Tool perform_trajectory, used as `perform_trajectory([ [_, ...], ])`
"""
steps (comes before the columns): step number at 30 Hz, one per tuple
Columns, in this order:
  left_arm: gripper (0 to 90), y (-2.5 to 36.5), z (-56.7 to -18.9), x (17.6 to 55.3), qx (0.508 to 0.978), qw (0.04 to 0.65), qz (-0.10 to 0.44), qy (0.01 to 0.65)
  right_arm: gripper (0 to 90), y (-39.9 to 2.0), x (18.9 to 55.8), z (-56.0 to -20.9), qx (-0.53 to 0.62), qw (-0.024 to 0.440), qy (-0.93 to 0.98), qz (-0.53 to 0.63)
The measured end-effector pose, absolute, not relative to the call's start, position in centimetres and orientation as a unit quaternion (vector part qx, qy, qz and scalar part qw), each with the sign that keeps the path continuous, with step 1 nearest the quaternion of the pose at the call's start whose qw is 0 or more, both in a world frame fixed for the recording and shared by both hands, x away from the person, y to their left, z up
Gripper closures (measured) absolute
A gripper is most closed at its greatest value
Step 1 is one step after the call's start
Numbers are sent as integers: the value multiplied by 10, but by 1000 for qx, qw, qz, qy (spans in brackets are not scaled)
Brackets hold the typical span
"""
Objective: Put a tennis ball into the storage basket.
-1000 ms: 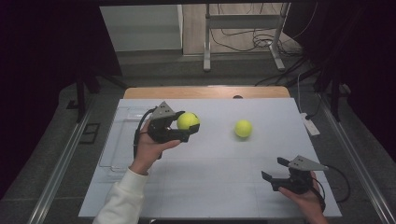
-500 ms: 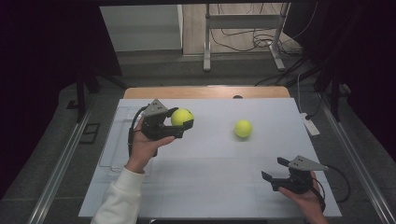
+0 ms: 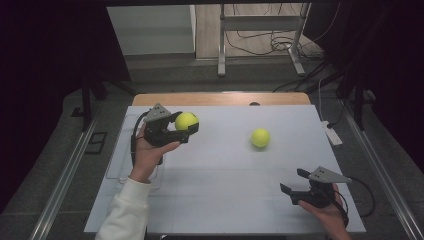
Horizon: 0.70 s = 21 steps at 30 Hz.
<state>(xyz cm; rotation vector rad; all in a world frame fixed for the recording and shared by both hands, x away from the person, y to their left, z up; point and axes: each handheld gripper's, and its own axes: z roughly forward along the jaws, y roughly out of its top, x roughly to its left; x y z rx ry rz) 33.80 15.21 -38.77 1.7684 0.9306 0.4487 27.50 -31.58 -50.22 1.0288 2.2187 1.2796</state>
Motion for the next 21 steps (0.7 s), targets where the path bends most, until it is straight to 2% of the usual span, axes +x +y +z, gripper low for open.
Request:
perform_trajectory([
  [21,265,170,-387,342,726,510,210,410,138,-316,275,-502,366,190,789,455],
])
